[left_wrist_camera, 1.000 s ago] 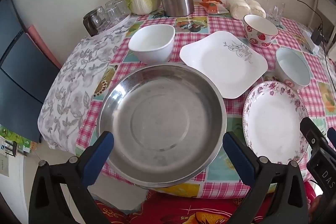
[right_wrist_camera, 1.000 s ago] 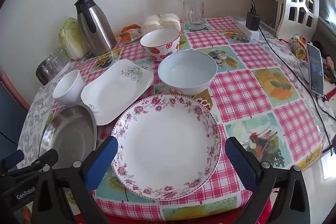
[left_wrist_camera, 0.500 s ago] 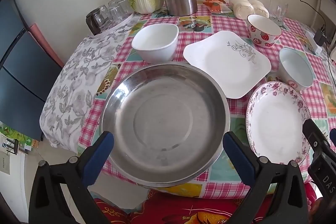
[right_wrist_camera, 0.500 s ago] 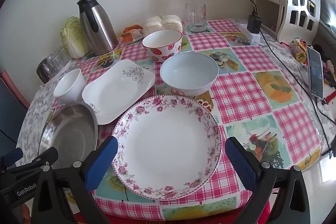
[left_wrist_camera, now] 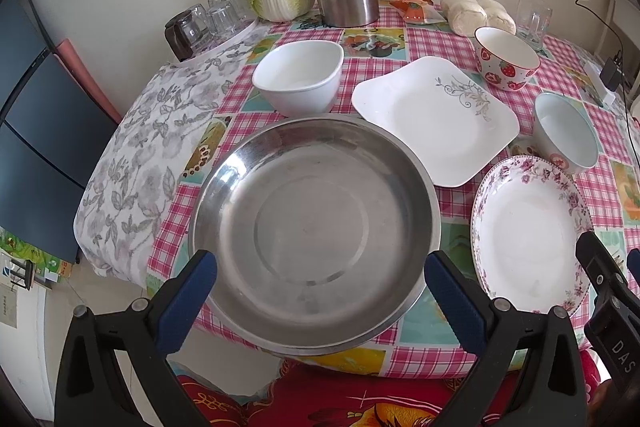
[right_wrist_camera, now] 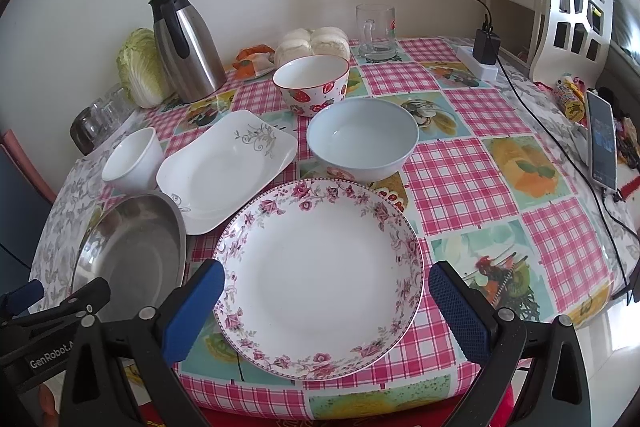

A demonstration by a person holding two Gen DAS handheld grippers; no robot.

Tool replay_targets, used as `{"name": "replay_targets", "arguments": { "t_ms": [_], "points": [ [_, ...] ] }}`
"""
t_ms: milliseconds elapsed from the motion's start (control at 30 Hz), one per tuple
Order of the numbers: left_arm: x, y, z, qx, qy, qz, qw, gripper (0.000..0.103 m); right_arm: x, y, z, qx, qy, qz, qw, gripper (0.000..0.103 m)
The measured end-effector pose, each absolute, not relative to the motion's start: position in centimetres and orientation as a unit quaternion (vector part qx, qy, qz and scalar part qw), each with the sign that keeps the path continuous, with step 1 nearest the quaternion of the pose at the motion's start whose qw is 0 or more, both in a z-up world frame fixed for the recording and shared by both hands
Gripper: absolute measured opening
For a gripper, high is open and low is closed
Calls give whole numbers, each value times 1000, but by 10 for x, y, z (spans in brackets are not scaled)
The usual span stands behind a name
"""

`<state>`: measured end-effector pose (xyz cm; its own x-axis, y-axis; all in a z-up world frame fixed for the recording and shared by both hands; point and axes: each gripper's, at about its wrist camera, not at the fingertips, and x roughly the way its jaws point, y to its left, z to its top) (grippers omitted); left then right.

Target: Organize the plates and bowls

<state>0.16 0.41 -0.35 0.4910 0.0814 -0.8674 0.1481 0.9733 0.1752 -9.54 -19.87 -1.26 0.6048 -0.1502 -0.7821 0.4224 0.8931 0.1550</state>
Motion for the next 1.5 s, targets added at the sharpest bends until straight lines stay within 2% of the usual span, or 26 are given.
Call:
{"name": "replay_targets", "arguments": {
  "t_ms": [1500],
  "points": [
    [3,1,-8,113,513,-23,850,103,-92,-197,-18,156,426,-157,877,103]
  ]
}}
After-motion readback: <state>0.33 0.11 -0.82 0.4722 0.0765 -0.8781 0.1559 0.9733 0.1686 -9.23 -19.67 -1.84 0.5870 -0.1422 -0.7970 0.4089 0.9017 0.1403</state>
